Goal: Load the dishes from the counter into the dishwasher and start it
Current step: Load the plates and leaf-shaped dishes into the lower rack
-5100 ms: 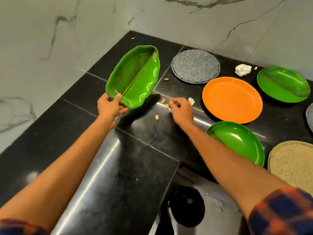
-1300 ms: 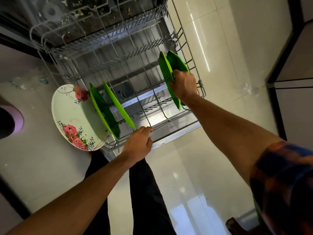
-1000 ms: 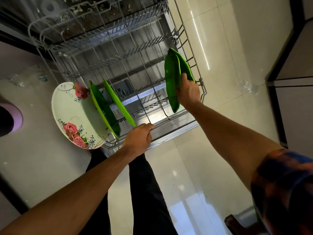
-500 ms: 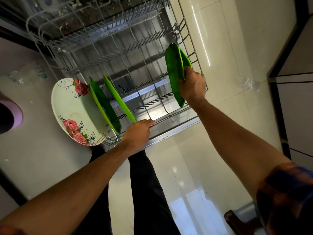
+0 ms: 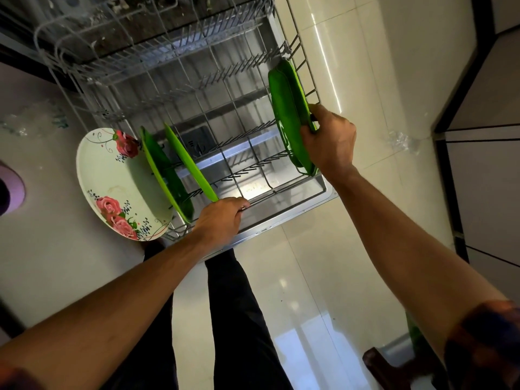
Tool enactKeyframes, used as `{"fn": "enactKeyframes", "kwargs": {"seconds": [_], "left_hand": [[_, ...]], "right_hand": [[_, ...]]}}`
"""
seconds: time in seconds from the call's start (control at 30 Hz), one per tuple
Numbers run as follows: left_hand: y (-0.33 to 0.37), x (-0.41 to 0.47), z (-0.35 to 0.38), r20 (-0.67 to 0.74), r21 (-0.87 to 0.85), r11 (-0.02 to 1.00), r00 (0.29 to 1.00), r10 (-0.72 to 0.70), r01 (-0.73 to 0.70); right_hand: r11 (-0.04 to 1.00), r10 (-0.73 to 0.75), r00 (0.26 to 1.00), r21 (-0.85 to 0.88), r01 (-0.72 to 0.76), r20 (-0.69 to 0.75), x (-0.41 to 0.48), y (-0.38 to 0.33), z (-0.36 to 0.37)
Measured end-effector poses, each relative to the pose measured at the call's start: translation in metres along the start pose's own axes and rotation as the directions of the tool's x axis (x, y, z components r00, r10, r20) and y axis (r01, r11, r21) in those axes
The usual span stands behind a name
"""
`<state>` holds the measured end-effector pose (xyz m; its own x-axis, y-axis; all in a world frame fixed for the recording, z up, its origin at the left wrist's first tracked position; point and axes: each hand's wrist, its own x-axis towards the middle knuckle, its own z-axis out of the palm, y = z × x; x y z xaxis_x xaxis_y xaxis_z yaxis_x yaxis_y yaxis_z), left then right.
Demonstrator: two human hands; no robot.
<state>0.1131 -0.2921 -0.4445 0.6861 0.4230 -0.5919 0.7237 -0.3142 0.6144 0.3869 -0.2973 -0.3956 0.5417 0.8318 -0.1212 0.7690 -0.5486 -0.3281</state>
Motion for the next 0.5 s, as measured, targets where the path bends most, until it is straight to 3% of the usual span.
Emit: {"fn": "enactKeyframes", "kwargs": {"seconds": [0.27, 0.5], "left_hand": [[0.001, 0.000, 0.001, -0.002, 0.011, 1.000, 1.000, -0.003, 0.003], [-0.001, 0.000, 0.002, -0.021, 0.003, 1.000, 1.000, 0.005, -0.005]], "right_hand": [[0.993, -0.116, 0.993, 0.017, 0.116, 0.018, -0.001, 0.001, 0.035], [0.999, -0.041, 0.993, 0.000, 0.041, 0.112, 0.012, -0.001, 0.064]]}}
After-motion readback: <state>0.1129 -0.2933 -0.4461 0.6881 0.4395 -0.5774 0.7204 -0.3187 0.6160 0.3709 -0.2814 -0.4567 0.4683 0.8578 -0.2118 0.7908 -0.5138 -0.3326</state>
